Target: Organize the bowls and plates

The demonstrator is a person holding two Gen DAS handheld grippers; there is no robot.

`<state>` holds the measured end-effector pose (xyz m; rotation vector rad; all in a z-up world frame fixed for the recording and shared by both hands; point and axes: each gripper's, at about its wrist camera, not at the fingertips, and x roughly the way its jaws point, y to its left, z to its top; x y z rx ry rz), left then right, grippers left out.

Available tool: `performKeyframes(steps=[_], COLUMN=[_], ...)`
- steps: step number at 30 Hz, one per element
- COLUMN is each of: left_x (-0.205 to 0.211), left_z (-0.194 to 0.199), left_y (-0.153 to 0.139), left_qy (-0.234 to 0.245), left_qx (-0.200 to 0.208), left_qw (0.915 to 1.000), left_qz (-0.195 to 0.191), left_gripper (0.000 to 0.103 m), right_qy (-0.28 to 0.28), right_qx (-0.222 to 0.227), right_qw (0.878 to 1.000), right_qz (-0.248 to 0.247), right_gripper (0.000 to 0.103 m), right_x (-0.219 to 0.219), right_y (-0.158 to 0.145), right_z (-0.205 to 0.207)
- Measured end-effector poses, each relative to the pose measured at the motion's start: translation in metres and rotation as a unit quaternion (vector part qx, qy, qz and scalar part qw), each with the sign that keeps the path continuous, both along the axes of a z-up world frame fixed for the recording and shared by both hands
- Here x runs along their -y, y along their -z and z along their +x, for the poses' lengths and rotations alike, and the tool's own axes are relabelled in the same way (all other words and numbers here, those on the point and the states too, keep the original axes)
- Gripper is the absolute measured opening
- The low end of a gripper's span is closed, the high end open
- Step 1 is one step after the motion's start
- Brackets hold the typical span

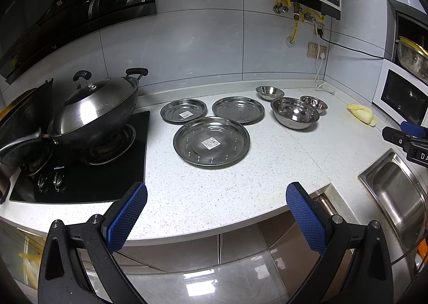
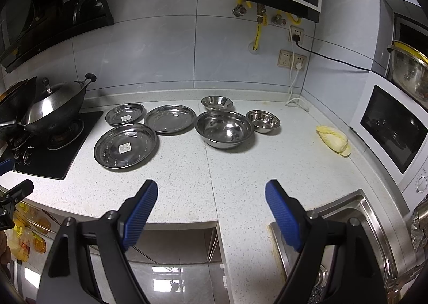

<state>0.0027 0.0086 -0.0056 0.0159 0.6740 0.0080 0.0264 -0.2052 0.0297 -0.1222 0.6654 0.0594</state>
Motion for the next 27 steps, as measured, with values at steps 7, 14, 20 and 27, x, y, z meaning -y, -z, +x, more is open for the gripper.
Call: performKeyframes(steps=[7,14,20,27], left_x=[0.000,0.002,0.006,0.005], left_z=[0.002,0.002,0.003,0.003], left_y=[0.000,0.000,0.000,0.000], left_qy=[-0.002,-0.003,-0.004,-0.004], left_qx=[0.000,0.000,0.000,0.000], left_qw=[1.0000,1.0000,1.0000,1.0000], left_qz=[0.000,0.002,0.004,0.004], left_gripper=[0.102,0.102,0.102,0.102], right_qy=[-0.001,-0.003,-0.005,-0.007], right_qx=[0.000,0.000,0.001,0.000], right_qw=[1.000,1.000,1.000,1.000], right_qz=[-0.001,-0.001,0.000,0.002], right_gripper=[0.083,0.083,0.083,0.083], right_x=[-0.003,-0.006,-0.006,-0.004], right_y=[0.003,0.005,0.003,0.002], right_z=[0.005,0.008,0.010,0.013])
